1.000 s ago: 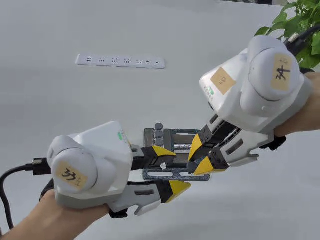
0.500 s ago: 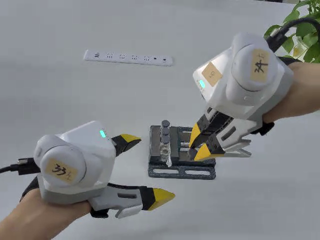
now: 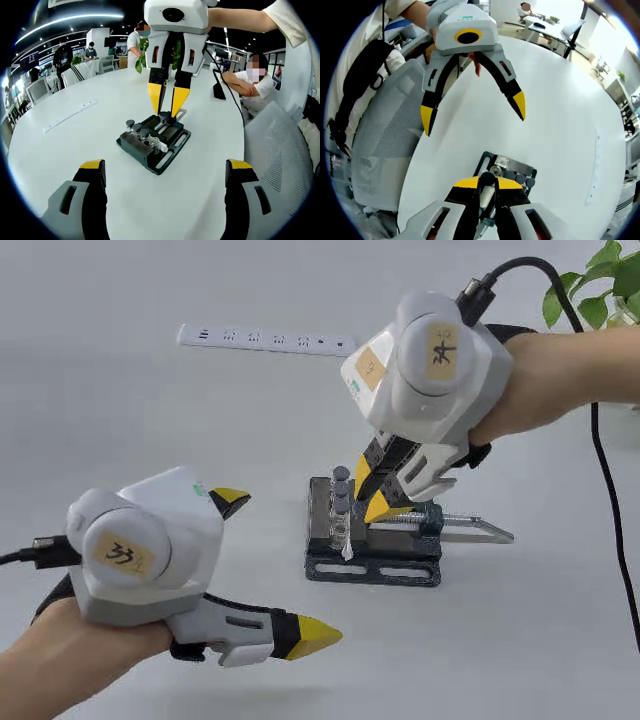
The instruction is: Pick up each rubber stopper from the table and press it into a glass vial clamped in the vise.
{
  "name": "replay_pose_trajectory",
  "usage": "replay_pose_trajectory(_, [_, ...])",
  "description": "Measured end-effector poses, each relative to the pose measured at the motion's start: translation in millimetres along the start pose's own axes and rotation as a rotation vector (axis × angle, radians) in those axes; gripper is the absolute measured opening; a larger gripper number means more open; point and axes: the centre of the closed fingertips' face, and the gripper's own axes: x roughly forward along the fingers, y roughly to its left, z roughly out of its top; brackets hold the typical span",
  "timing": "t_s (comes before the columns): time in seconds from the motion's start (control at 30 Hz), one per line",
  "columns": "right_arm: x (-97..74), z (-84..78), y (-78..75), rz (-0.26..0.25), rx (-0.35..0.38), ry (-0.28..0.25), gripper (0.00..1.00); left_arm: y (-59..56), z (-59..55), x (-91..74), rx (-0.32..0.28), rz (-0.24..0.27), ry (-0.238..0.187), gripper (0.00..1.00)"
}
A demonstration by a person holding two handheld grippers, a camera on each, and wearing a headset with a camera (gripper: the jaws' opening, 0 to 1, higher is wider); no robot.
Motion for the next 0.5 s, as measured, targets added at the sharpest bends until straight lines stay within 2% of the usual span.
replay_pose_trajectory(0.07, [2.4, 2.4, -2.6, -0.006, -0.049, -0.018, 0.05, 1.9, -2.0, 0.1, -0.003, 0.008, 0.002, 0.99])
replay_pose_trajectory(0.1, [3.3, 3.2, -1.0, 0.009, -0.080, -0.025, 0.05, 2.8, -3.2, 0.2, -0.008, 0.009, 0.002, 0.99])
replay_pose_trajectory(0.17, [6.4, 0.0, -4.4, -0.003, -0.097, -0.007, 0.05, 2.8, -4.6, 0.1, -0.014, 0.012, 0.007, 0.99])
replay_pose_trajectory(0.27, [10.7, -2.2, -5.1, 0.008, -0.168, 0.005, 0.05, 2.8, -7.6, -0.4, -0.016, 0.014, 0.015, 0.99])
replay_pose_trajectory(0.5, [19.7, -2.3, -1.7, 0.045, -0.252, 0.014, 0.05, 2.9, -12.7, -2.8, -0.026, 0.023, 0.032, 0.98])
